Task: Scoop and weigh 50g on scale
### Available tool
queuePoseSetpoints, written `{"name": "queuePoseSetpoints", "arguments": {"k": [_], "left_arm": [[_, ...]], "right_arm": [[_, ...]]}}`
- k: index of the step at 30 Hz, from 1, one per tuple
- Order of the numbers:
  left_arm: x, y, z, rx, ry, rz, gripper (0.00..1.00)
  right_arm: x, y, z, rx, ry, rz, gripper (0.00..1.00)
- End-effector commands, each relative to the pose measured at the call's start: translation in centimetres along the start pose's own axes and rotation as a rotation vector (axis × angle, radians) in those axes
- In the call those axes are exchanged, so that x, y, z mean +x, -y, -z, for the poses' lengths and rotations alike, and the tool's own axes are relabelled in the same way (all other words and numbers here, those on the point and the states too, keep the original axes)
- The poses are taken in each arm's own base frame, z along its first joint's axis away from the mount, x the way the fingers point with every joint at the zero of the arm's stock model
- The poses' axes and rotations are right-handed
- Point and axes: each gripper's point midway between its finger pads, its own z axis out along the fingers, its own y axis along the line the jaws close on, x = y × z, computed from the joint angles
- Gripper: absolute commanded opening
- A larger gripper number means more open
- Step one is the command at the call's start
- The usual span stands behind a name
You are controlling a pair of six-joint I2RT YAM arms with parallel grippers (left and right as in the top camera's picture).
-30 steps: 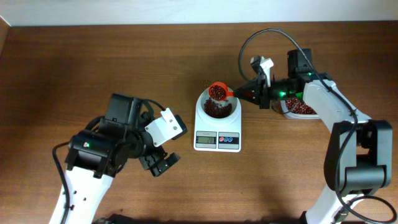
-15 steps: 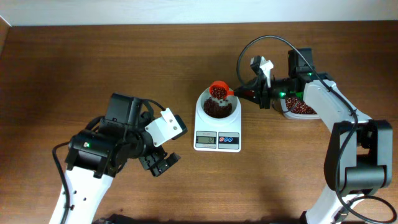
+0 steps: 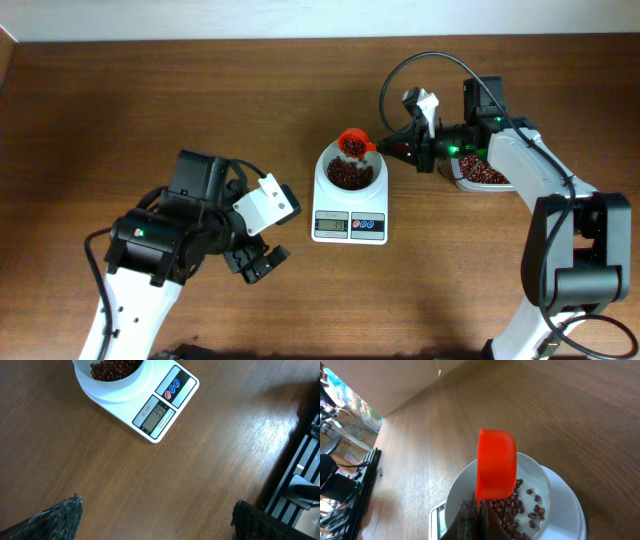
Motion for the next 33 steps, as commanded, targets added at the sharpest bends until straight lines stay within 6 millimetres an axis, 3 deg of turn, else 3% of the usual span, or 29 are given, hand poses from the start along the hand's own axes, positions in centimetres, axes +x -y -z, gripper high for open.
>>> {"name": "queuePoseSetpoints", "arguments": {"k": [1,17,24,27,33], "left_arm": [[-0.1,0.2,0.2,0.008,0.013,-0.001,0.99],[-0.1,0.2,0.2,0.008,0.013,-0.001,0.99],[-0.1,0.2,0.2,0.008,0.013,-0.001,0.99],[-0.1,0.2,0.2,0.008,0.013,-0.001,0.99],[-0.1,0.2,0.2,0.008,0.013,-0.001,0.99]], "right_arm": [[-0.3,-0.4,-0.1,-0.022,0.013,0.003,0.04],[-0.2,-0.4,-0.1,-0.023,0.012,-0.024,0.04],[-0.3,-0.4,-0.1,-0.027,0.012,-0.305,0.04],[-1.6,-2.0,0.3,-0.135,0.068,-0.329,0.04],[-2.1,-0.8,3.4,-0.141,0.135,-0.511,0.04]]}}
